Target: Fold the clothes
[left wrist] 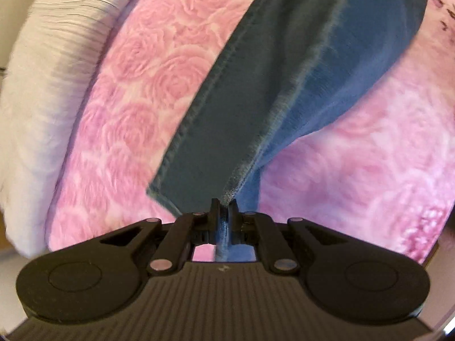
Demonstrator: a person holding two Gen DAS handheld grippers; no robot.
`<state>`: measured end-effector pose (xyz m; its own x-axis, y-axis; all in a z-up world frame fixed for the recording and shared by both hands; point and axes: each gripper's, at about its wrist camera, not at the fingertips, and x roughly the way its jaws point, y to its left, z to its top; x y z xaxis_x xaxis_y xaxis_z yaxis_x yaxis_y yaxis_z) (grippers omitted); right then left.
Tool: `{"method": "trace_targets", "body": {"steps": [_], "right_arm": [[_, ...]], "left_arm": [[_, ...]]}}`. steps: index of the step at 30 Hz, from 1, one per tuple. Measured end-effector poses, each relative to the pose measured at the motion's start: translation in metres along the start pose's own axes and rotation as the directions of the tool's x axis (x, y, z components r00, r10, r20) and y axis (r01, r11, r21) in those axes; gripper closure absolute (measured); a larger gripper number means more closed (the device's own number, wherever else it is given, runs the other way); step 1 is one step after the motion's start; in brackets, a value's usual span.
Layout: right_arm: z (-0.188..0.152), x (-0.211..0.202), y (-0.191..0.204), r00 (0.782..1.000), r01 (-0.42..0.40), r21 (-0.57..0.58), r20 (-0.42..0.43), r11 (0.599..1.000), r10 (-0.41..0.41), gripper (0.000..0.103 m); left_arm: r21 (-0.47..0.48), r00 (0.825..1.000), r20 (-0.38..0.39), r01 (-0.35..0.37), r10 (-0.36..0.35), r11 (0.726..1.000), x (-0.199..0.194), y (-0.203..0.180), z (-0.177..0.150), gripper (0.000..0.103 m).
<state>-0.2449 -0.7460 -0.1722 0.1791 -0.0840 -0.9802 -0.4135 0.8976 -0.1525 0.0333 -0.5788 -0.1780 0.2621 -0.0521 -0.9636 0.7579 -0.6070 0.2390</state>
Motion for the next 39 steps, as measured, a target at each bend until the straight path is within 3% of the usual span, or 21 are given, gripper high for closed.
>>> {"method": "trace_targets", "body": {"steps": [4,10,14,17,19,20,24,28,30,34,39], "right_arm": [[0.020,0.049,-0.053,0.998,-0.053,0.071,-0.016,0.996,0.054,0.092],[0.025,0.098,-0.101,0.990,-0.136,0.133,-0.014,0.982,0.140,0.092],[0.019,0.119,-0.120,0.985,-0.174,0.212,0.020,0.962,0.174,0.092],[0.013,0.138,-0.120,0.989,-0.147,0.234,0.026,0.961,0.145,0.078],[0.009,0.142,-0.119,0.995,-0.102,0.265,0.043,0.959,0.094,0.059],[0.004,0.139,-0.119,0.996,-0.076,0.296,0.057,0.952,0.062,0.056],[-0.018,0.115,-0.115,0.995,0.033,0.469,0.066,0.883,-0.073,0.052],[-0.033,0.083,-0.094,0.986,0.006,0.602,0.132,0.798,-0.107,0.051],[-0.032,0.069,-0.073,0.978,-0.019,0.591,0.177,0.807,-0.107,0.051],[-0.018,0.051,-0.030,0.963,-0.052,0.501,0.255,0.864,-0.090,0.051],[0.005,0.044,0.016,0.945,-0.109,0.403,0.325,0.909,-0.031,0.051]], "left_arm": [[-0.003,0.999,-0.034,0.038,-0.038,0.999,0.051,0.038,0.037,0.098],[-0.015,0.996,-0.085,0.016,-0.017,1.000,0.095,0.066,0.079,0.098],[-0.063,0.990,-0.143,-0.028,0.019,0.998,0.133,0.073,0.103,0.086],[-0.043,0.974,-0.187,-0.138,0.127,0.990,0.153,0.067,0.115,0.083],[-0.044,0.969,-0.194,-0.162,0.151,0.986,0.155,0.065,0.116,0.078],[-0.055,0.967,-0.197,-0.176,0.162,0.983,0.153,0.066,0.114,0.069],[-0.135,0.960,-0.213,-0.210,0.179,0.968,0.136,0.074,0.096,0.066],[-0.188,0.952,-0.243,-0.235,0.187,0.954,0.112,0.078,0.063,0.062],[-0.186,0.942,-0.267,-0.257,0.202,0.948,0.098,0.072,0.044,0.061],[-0.188,0.930,-0.291,-0.285,0.223,0.940,0.069,0.046,0.006,0.058],[-0.099,0.929,-0.242,-0.310,0.279,0.946,0.042,-0.011,-0.032,0.054]]}}
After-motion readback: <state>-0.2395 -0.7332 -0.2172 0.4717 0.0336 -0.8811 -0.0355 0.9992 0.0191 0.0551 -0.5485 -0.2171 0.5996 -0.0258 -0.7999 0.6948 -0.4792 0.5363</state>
